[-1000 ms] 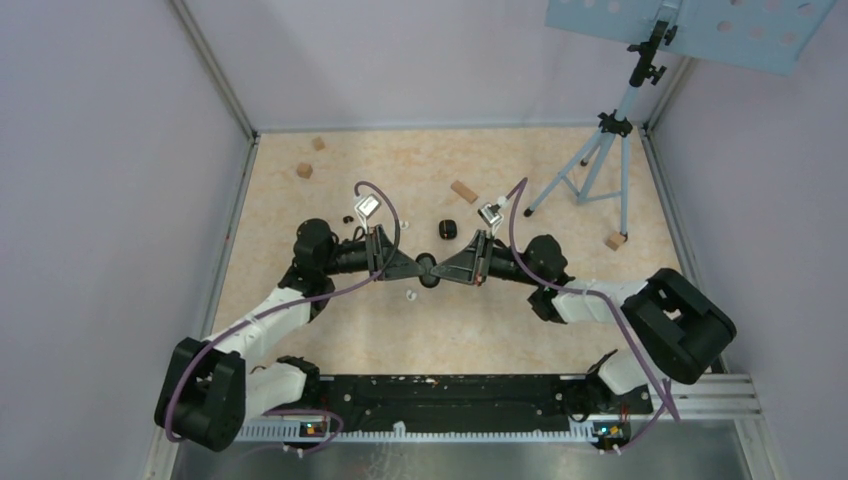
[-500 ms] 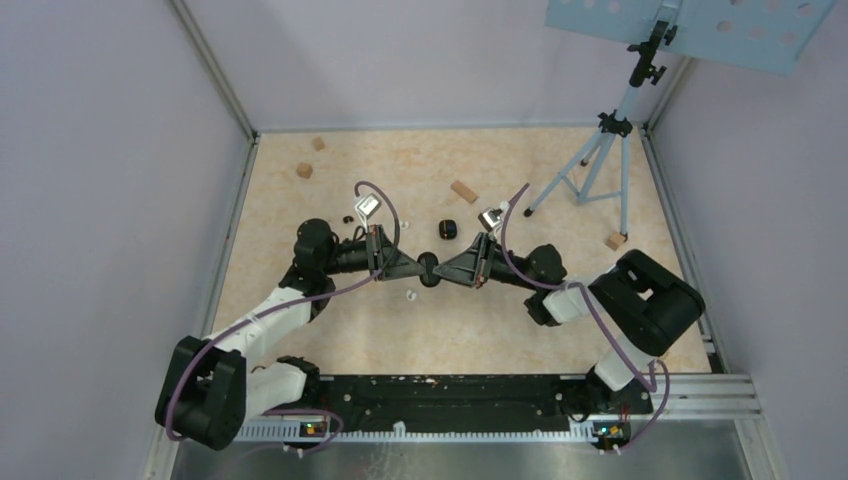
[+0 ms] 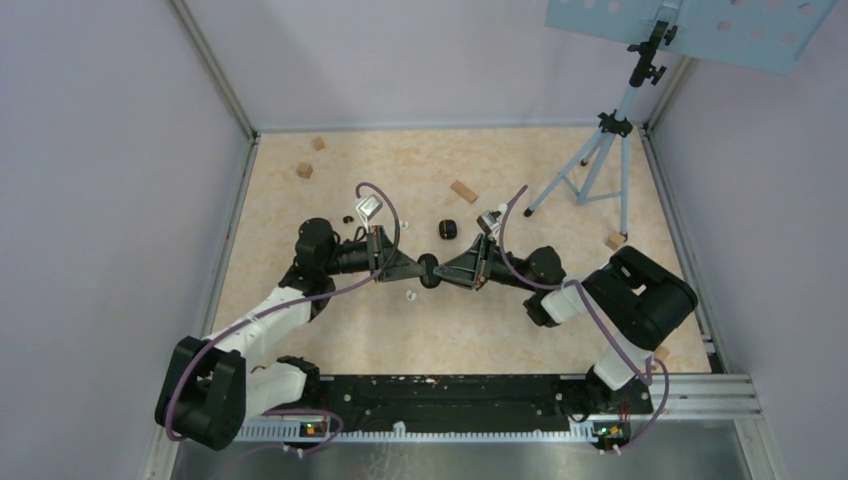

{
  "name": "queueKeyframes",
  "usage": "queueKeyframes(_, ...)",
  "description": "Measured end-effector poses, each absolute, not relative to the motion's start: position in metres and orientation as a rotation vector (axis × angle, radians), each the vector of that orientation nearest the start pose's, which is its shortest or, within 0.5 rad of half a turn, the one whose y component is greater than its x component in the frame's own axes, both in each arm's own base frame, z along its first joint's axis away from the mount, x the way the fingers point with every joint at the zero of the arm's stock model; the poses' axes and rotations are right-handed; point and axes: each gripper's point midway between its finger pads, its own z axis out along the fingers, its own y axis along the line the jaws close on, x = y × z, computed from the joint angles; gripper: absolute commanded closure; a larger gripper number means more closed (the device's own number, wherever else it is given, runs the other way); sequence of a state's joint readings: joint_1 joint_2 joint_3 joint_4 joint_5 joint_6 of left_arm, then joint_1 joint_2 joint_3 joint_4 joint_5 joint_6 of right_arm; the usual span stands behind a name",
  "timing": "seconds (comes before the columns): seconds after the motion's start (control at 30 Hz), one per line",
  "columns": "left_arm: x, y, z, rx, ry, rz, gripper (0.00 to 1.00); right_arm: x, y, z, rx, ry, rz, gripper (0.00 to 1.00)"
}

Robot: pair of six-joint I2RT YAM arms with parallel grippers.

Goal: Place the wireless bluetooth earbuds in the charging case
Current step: Open the charging case at the center of the board.

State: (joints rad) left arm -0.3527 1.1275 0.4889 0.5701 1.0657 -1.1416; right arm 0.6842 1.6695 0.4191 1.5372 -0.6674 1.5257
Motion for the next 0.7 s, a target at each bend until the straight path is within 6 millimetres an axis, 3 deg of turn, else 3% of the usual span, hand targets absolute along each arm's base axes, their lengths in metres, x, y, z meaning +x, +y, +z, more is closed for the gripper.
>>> queueKeyframes(0.1,0.188,-0.252,0.227,0.225,2.027,-1.891,0.62,0.188,0.337,0.213,-0.022,1.785,2.18,1.0)
queueKeyframes(0.2,0.189,-0.252,0.227,0.233,2.019,-1.887,0.53,0.188,0.337,0.213,-0.018,1.791,2.188,1.0)
queueKeyframes(0.53,0.198,-0.258,0.232,0.201,2.014,-1.841,0.5,0.187,0.336,0.21,0.003,1.811,2.192,1.0)
queueKeyframes(0.7,0.2,-0.264,0.229,0.182,2.035,-1.811,0.55,0.187,0.336,0.21,0.002,1.812,2.192,1.0)
